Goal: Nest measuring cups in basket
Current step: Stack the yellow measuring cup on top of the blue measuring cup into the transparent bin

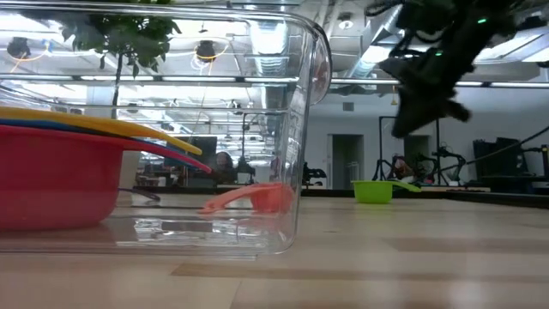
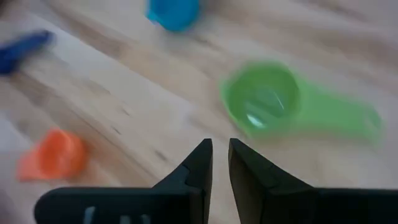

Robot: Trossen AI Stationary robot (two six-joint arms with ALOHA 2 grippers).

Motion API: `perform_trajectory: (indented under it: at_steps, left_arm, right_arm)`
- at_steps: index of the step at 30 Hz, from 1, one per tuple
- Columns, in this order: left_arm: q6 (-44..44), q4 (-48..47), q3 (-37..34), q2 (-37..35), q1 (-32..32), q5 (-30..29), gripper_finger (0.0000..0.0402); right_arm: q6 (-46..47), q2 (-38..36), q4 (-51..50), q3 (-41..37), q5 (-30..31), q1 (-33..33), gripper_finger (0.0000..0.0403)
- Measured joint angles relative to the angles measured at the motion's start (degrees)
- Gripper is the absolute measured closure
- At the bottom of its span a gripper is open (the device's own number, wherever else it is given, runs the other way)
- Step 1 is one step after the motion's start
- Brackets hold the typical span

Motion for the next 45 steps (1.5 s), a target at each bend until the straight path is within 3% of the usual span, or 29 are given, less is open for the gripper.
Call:
perform_trajectory:
  at_steps: [5, 11, 19, 24, 27, 30, 34, 36, 40, 45]
  left_arm:
    - [4.86, 4.25, 0.00, -0.67, 6.45, -1.78, 0.0308]
    - [11.86, 9.43, -0.02, 0.84, 12.12, -2.10, 0.0308]
    - [16.21, 9.97, -0.02, 1.66, 17.22, -1.57, 0.0308]
    - [15.90, 10.85, -0.04, 1.92, 18.32, 1.98, 0.0308]
    - [16.63, 12.16, -0.04, 1.98, 17.95, 4.41, 0.0308]
    - [17.76, 11.55, -0.04, 1.96, 17.55, 4.58, 0.0308]
    - [17.71, 9.38, -0.15, 2.04, 17.60, 5.82, 0.0308]
    - [17.71, 9.55, -1.38, 2.64, 17.56, 8.02, 0.0308]
    - [17.49, 9.43, -4.61, 3.68, 16.70, 10.21, 0.0308]
    - [16.07, 8.67, -6.63, 3.79, 15.19, 10.65, 0.0308]
  right_arm:
    - [-13.16, 0.27, 8.66, 0.14, -10.94, -10.31, 0.0327]
    - [-16.11, 0.27, 6.27, 0.15, -12.12, -18.62, 0.0327]
    - [-26.84, 5.98, 14.04, 0.30, -19.57, -19.69, 0.0311]
    - [-24.06, 12.35, 15.00, 1.92, -27.32, -19.38, 0.0269]
    - [-25.45, 15.19, 17.77, 4.01, -36.09, -16.78, 0.0250]
    - [-30.14, 17.07, 21.69, 8.07, -39.28, -11.17, 0.0245]
    - [-41.92, 19.93, 20.79, 15.33, -38.88, -1.61, 0.0257]
    - [-46.10, 22.46, 20.88, 18.75, -35.90, 3.24, 0.0269]
    - [-48.16, 27.70, 20.42, 24.20, -29.81, 9.83, 0.0292]
    - [-48.26, 34.61, 14.59, 32.87, -26.88, 16.03, 0.0312]
